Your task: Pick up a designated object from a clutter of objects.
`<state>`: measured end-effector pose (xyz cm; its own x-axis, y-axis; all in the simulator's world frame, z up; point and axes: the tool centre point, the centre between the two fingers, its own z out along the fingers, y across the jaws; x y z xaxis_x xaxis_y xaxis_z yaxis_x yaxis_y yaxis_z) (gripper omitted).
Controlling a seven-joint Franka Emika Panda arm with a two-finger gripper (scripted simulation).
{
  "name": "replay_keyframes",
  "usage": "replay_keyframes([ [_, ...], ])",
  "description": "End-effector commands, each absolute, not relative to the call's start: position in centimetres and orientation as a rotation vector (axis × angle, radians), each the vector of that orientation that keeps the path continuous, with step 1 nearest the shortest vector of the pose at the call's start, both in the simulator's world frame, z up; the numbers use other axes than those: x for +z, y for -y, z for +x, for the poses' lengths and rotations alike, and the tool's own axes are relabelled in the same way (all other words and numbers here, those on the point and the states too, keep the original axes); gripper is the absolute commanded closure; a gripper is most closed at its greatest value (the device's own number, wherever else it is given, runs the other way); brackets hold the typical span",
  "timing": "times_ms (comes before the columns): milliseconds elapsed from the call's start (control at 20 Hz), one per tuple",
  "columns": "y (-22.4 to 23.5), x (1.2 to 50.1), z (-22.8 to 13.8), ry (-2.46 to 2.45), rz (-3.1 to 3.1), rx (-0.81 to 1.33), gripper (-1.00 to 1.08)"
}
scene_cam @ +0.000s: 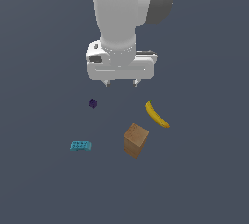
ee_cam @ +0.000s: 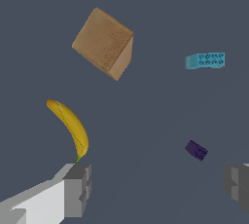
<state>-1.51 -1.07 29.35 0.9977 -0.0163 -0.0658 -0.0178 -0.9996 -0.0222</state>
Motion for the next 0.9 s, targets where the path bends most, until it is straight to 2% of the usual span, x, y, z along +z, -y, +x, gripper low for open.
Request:
replay_keyframes([
  [0, 1.1, 29.3, -1.5, -0.027, -3.117, 0.102, -0.92],
  [850, 3.0, 29.4, -1.5, -0.047, -3.131, 0.096, -0.92],
])
